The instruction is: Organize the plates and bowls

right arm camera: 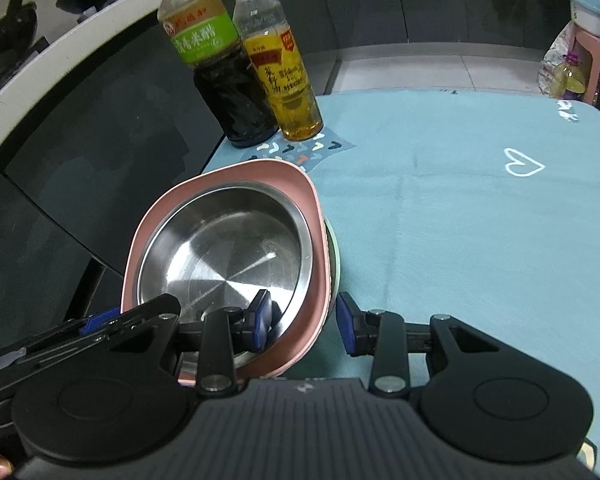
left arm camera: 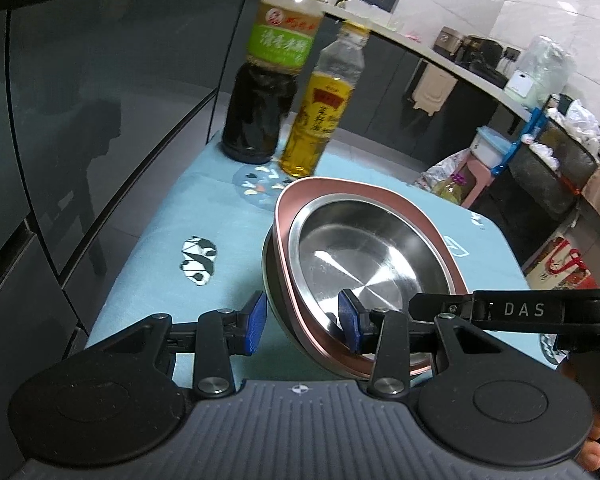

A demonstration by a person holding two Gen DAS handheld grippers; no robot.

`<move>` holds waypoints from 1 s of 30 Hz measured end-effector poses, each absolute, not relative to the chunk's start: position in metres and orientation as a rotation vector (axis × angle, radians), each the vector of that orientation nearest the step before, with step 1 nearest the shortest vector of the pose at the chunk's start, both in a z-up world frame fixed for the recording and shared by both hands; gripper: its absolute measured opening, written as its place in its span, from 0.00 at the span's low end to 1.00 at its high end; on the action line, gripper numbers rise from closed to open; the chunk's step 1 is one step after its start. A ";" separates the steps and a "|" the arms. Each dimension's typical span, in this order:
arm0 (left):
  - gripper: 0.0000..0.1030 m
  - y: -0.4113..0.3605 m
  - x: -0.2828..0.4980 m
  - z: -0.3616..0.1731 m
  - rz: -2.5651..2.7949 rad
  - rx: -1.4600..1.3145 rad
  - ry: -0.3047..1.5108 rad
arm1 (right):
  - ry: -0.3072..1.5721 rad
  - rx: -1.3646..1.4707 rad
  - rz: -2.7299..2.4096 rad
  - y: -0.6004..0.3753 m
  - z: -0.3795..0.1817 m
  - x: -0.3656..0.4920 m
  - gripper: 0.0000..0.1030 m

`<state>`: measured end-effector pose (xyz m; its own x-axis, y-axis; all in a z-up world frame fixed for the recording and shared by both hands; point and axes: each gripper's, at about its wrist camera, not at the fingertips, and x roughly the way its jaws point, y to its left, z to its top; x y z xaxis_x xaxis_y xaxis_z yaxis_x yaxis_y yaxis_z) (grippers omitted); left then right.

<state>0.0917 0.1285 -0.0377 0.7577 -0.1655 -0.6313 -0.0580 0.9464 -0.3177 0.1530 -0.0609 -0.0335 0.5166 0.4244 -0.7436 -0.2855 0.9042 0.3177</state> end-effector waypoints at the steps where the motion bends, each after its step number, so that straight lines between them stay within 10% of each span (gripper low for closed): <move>1: 0.36 0.126 0.089 -0.036 -0.066 -0.329 0.709 | 0.927 0.164 0.426 -0.064 -0.031 0.149 0.16; 30: 0.36 0.060 -0.005 -0.031 -0.207 -0.232 0.738 | 0.872 0.247 0.331 -0.135 -0.029 0.035 0.16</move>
